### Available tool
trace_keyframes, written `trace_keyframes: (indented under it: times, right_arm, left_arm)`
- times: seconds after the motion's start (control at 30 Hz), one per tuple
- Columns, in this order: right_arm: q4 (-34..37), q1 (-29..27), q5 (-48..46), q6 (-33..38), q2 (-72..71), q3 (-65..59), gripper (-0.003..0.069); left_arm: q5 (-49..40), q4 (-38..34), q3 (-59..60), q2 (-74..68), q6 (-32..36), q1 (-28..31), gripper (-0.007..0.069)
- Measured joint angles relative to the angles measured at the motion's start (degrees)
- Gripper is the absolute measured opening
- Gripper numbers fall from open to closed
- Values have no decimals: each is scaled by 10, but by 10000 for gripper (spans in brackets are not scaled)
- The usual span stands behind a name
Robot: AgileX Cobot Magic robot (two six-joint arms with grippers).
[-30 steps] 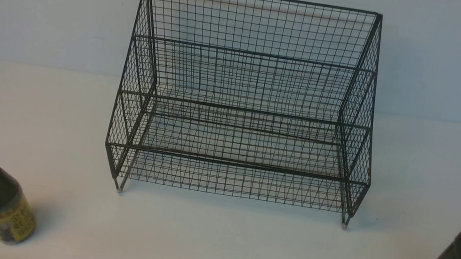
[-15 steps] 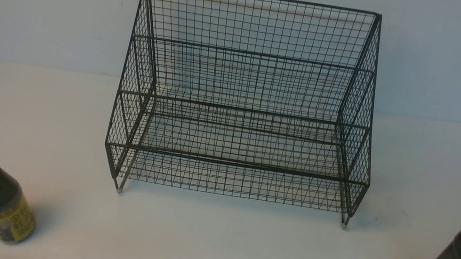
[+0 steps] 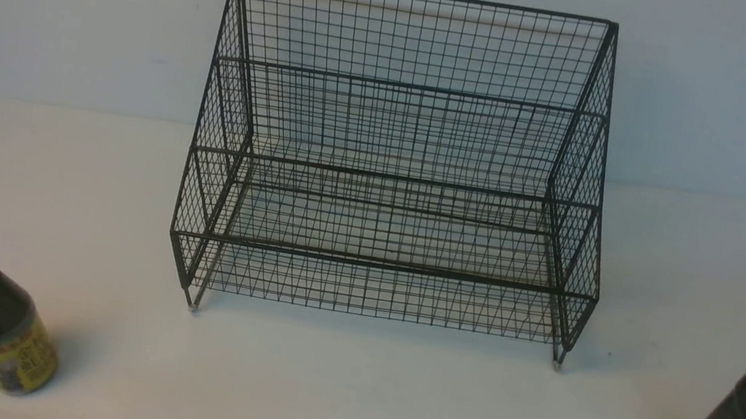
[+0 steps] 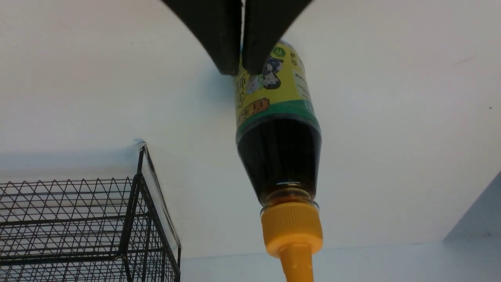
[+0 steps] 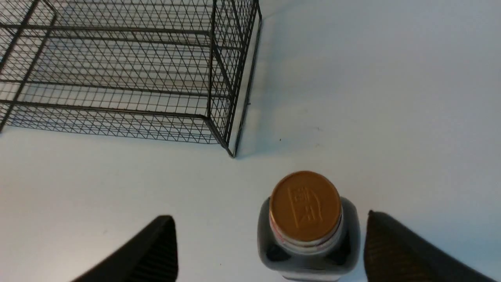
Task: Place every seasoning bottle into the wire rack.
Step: Use the right arm to grab the condiment bottle closest to it
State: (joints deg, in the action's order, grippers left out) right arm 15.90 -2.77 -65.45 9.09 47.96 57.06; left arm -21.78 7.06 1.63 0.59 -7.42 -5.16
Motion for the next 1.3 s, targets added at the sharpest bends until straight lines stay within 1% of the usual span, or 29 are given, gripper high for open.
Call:
trace_keyframes:
  times: [0.1, 0.23, 0.43, 0.57, 0.77, 0.8, 0.9, 0.97, 1.03, 1.1, 1.2, 1.3]
  right_arm:
    - [-3, 0, 4, 0, 32, 0, 650]
    - [-7, 0, 14, 1, 68, -1, 673]
    - [-21, 0, 29, 2, 98, -13, 671]
    - [-29, 0, 46, 2, 104, -43, 664]
    - [-31, 1, 105, 15, 104, -87, 651]
    - [-31, 1, 119, 19, 104, -96, 638]
    - [-27, 1, 138, 22, 105, -101, 561]
    - [-23, 1, 140, 23, 106, -101, 454]
    - [-26, 2, 148, 32, 105, -95, 330]
    - [-30, 2, 144, 35, 105, -89, 323]
    - [-39, 2, 82, 41, 111, -49, 321]
    - [-39, 2, 46, 42, 114, -10, 320]
  left_arm:
    - [0, 0, 0, 0, 0, 0, -5]
    - [0, 0, 0, 0, 0, 0, -5]
    - [0, 0, 0, 0, 0, 0, -5]
    - [0, 0, 0, 0, 0, 0, -5]
    - [0, 0, 0, 0, 0, 0, -5]
    - [0, 0, 0, 0, 0, 0, -5]
    - [0, 0, 0, 0, 0, 0, -5]
    - [0, 0, 0, 0, 0, 0, -5]
    - [0, 0, 0, 0, 0, 0, -5]
    - [0, 0, 0, 0, 0, 0, -5]
    - [0, 0, 0, 0, 0, 0, -5]
    - [0, 0, 0, 0, 0, 0, -5]
